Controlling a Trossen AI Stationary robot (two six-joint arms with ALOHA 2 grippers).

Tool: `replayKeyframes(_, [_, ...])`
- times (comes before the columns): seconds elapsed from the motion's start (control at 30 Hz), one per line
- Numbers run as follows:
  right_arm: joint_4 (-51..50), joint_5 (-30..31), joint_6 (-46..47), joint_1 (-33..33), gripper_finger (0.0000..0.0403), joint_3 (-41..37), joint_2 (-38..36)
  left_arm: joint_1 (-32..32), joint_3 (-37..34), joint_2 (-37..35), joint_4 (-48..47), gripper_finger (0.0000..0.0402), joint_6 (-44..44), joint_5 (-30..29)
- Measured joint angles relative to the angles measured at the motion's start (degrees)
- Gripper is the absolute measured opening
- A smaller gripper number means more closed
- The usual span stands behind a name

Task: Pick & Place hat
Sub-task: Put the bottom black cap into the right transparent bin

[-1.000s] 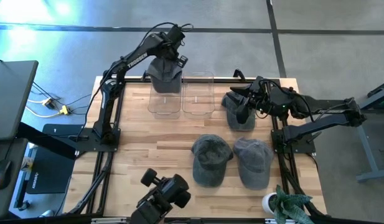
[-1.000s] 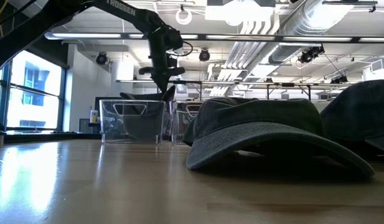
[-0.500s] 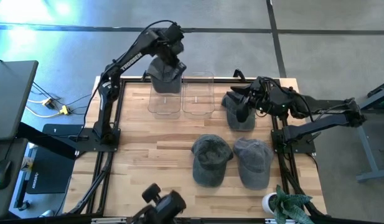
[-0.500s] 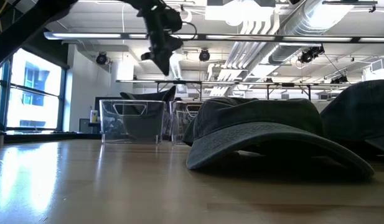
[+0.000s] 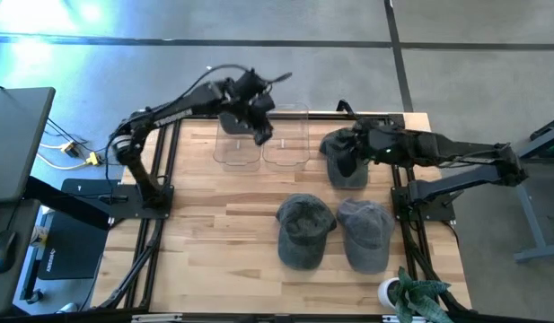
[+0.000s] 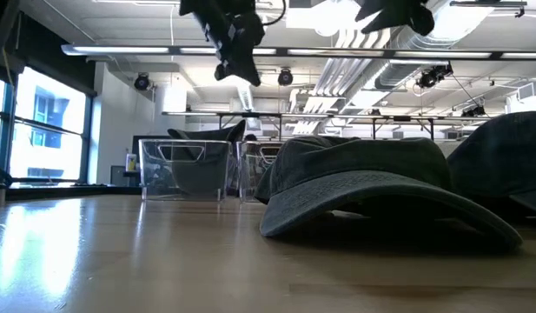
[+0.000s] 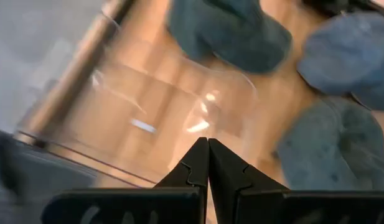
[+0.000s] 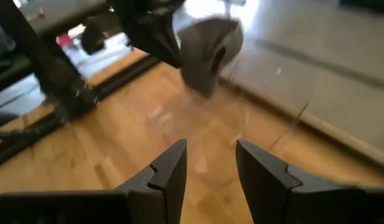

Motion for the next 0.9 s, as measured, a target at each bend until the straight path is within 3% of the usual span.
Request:
replayKeyframes(0.1, [-2.97,-6.41,2.88,0.82,0.0134,0.0,3.03,-3.17,-7.27,-2.93,7.37,0.0003,-0.46,0.12])
replayKeyframes(0.2, [-3.91,-16.26,5.08,1.96,0.014,0.0,7.27,-5.39,-11.9,-5.02,7.78,0.0003,-0.49,1.36])
replayKeyframes(0.37, [-5.83,-29.85,9.62,3.83,0.0194,0.0,15.39,-9.41,-14.54,-5.67,7.07,0.0003,-0.32,1.6])
replayKeyframes(0.53, [-9.11,-28.82,6.99,6.0,0.0258,0.0,22.96,-13.61,-14.45,-6.32,3.0,0.0003,-2.18,1.41])
replayKeyframes(0.63, [-10.9,-26.66,5.92,6.51,0.0271,-0.07,25.69,-17.0,-16.63,-7.3,1.51,0.0003,-5.29,-0.62])
replayKeyframes(0.77, [-8.6,-24.94,2.6,7.16,0.027,-1.77,27.94,-22.78,-26.78,-13.19,6.85,0.0003,-15.76,-3.59])
replayKeyframes(0.9, [2.32,-29.06,3.04,7.19,0.0269,-9.43,28.07,-29.27,-37.01,-18.06,15.19,0.0003,-30.45,-6.97])
